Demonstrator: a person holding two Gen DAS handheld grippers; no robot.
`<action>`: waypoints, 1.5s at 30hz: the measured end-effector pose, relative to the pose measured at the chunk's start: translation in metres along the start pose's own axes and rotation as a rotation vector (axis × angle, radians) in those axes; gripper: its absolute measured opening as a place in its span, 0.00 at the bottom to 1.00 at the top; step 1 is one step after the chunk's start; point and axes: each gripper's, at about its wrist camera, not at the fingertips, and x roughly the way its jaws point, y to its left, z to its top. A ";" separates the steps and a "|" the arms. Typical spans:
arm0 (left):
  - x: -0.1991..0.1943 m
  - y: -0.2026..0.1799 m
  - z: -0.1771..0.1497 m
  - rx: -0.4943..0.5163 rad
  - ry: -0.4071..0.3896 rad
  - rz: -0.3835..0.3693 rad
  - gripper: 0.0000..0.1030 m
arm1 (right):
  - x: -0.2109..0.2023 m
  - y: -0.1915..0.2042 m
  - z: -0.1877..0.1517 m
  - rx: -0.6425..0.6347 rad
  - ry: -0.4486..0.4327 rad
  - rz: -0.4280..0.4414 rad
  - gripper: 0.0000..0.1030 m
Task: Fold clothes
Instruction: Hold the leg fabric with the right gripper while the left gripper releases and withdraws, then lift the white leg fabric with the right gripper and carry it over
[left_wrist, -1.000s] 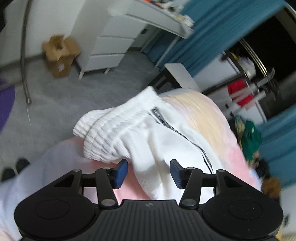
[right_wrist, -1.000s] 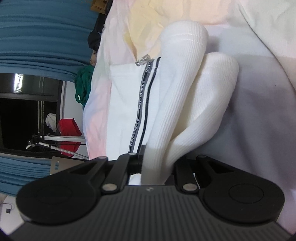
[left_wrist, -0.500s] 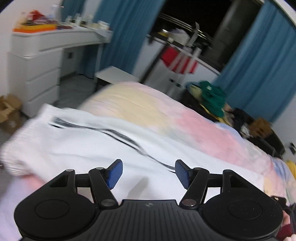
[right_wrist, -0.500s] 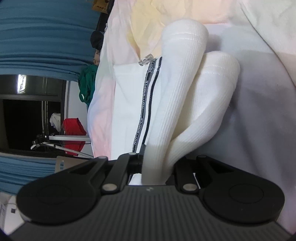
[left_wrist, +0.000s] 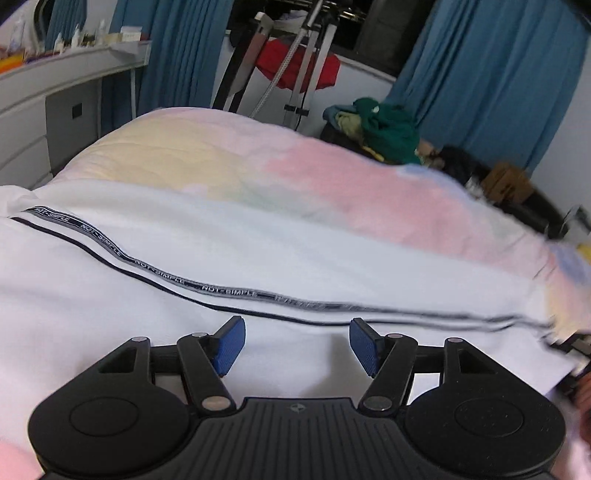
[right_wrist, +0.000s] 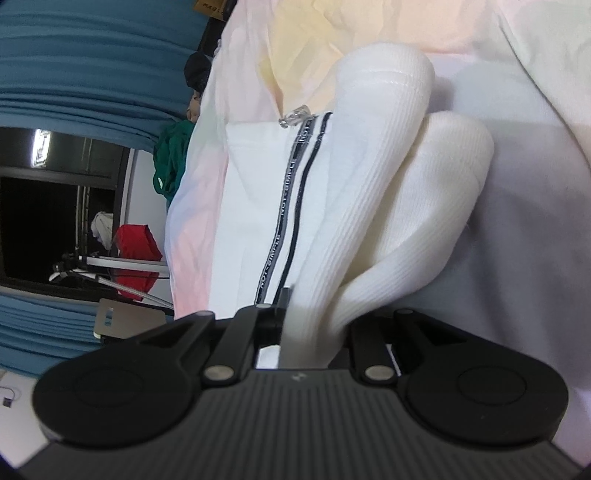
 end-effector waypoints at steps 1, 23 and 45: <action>0.002 -0.001 -0.004 0.014 -0.012 -0.002 0.63 | 0.001 -0.001 0.000 0.002 -0.001 0.001 0.17; -0.003 0.003 -0.009 0.029 -0.048 -0.029 0.63 | 0.001 -0.015 0.010 0.005 -0.129 0.092 0.34; 0.004 -0.016 -0.020 0.199 -0.011 0.075 0.64 | -0.016 0.029 0.004 -0.228 -0.251 0.038 0.10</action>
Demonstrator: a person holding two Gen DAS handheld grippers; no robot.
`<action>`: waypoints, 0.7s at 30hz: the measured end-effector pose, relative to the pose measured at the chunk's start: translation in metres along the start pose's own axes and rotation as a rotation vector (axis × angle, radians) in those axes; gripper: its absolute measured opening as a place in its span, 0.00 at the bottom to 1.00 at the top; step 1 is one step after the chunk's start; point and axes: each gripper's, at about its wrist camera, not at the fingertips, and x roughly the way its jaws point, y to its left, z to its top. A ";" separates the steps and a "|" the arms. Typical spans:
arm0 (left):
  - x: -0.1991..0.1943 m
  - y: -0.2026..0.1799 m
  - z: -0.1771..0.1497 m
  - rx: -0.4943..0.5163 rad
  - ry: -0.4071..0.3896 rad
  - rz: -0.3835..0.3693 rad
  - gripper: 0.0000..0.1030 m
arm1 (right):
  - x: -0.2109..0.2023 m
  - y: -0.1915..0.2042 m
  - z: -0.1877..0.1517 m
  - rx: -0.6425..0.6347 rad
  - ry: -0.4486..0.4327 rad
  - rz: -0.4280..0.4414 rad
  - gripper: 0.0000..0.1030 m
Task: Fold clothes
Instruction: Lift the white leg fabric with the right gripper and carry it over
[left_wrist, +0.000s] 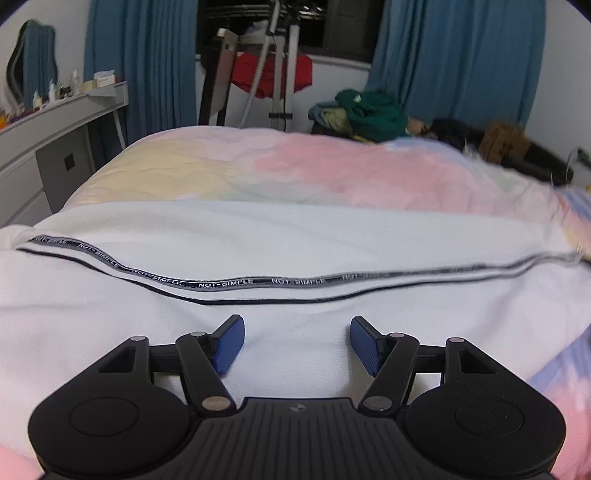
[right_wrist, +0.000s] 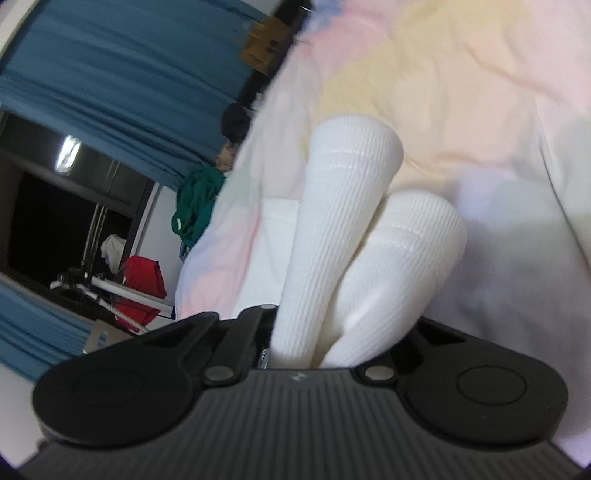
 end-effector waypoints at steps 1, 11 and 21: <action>0.001 -0.001 0.000 0.010 0.005 0.004 0.64 | -0.002 0.005 0.000 -0.021 -0.011 0.009 0.10; 0.000 0.007 0.002 0.001 0.022 -0.024 0.68 | -0.034 0.079 -0.015 -0.435 -0.166 0.094 0.09; -0.025 0.025 0.021 -0.119 -0.044 -0.065 0.69 | -0.086 0.154 -0.087 -0.891 -0.267 0.269 0.09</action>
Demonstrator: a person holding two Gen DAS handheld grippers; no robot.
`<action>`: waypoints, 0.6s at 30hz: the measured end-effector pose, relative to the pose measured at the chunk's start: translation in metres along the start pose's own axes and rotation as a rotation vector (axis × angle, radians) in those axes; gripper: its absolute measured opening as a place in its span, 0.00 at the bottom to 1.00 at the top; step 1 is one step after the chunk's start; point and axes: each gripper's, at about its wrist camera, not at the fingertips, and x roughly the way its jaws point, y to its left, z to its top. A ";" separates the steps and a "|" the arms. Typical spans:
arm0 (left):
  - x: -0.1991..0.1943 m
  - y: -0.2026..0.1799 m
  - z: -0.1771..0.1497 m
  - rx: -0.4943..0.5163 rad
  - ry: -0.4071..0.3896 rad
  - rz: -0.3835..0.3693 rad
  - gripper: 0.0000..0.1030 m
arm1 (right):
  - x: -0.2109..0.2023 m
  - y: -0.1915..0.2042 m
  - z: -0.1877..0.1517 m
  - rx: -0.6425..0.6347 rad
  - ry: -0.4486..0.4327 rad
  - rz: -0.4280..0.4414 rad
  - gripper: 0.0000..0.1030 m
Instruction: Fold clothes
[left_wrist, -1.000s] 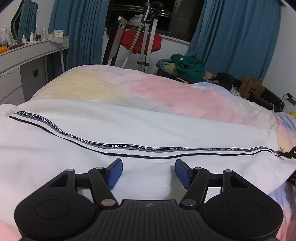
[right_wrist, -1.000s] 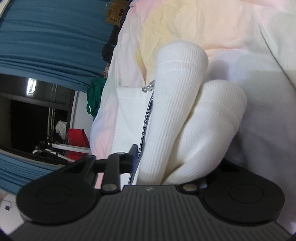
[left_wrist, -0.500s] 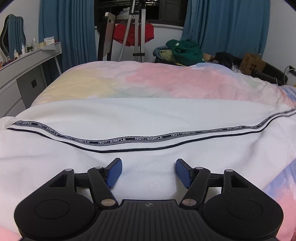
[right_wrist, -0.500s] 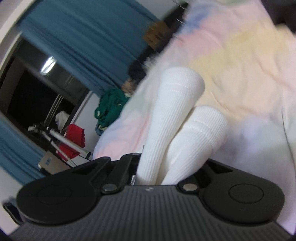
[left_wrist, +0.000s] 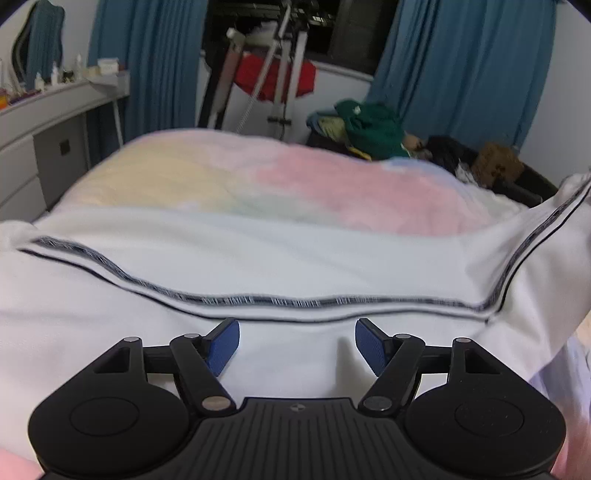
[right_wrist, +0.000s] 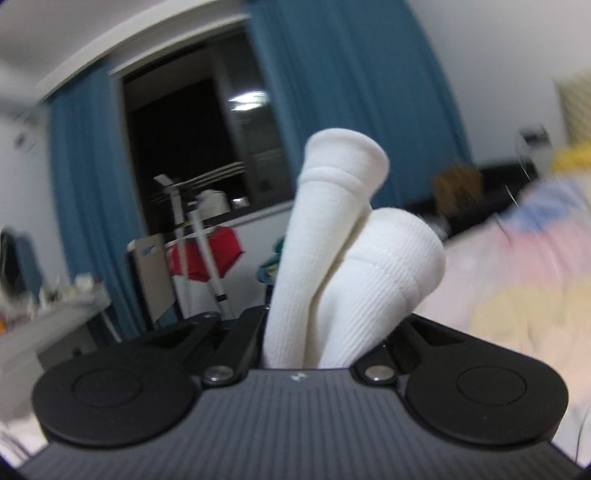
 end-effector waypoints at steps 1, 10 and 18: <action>-0.004 0.003 0.003 -0.022 -0.015 -0.006 0.69 | 0.001 0.015 0.001 -0.043 -0.002 0.019 0.09; -0.043 0.051 0.025 -0.256 -0.129 -0.015 0.70 | -0.010 0.155 -0.068 -0.486 0.122 0.275 0.09; -0.047 0.067 0.026 -0.292 -0.109 -0.003 0.70 | -0.015 0.213 -0.159 -0.789 0.389 0.365 0.10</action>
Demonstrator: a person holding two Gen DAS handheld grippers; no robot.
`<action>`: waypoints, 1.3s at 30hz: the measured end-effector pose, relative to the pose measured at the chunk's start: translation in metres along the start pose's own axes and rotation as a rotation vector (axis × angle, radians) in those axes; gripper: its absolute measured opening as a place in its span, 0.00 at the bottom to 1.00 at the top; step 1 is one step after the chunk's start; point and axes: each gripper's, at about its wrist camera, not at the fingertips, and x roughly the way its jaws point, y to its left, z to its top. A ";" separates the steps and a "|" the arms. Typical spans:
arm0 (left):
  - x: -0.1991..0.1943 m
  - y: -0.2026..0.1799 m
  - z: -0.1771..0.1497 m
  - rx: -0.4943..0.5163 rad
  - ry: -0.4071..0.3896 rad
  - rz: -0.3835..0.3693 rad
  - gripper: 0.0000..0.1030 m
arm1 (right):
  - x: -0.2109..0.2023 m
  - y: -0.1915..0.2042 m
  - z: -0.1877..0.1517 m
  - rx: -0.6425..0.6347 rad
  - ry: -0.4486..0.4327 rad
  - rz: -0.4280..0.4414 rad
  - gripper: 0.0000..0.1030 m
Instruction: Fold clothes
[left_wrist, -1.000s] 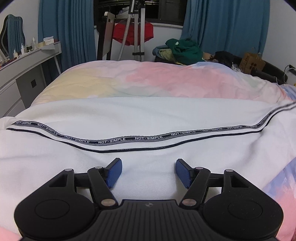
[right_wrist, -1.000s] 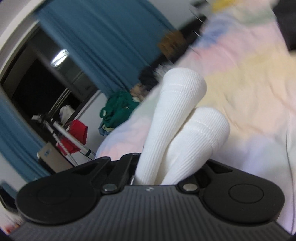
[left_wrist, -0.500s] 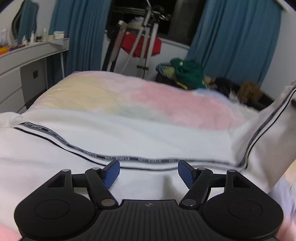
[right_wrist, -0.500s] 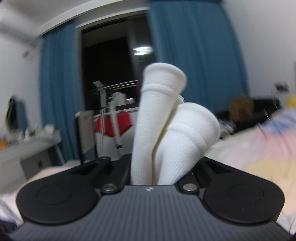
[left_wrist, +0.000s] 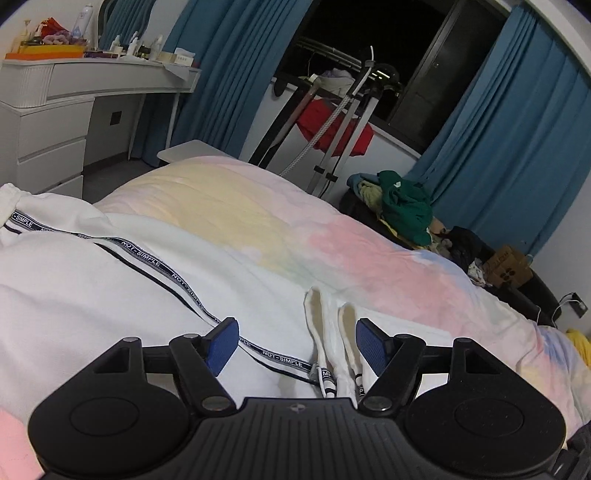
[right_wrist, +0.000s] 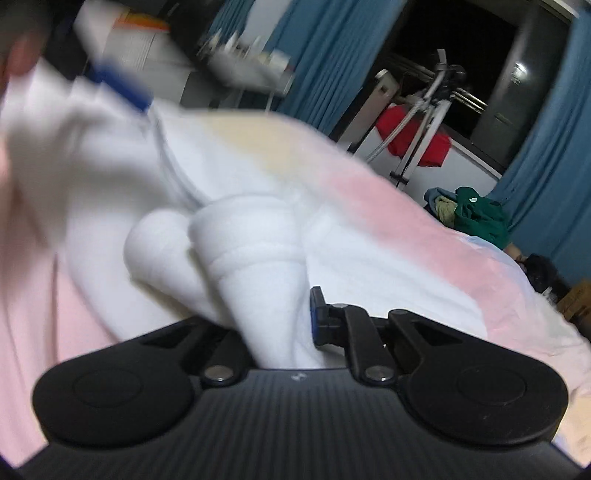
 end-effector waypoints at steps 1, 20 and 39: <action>-0.001 -0.001 0.000 0.005 -0.001 0.000 0.70 | -0.002 -0.002 0.003 0.019 -0.004 -0.001 0.10; 0.001 -0.015 -0.009 0.105 0.004 0.025 0.70 | -0.039 -0.045 0.018 0.488 0.022 0.288 0.72; -0.007 -0.056 -0.051 0.260 0.102 -0.211 0.66 | -0.069 -0.133 -0.047 0.883 0.156 -0.191 0.73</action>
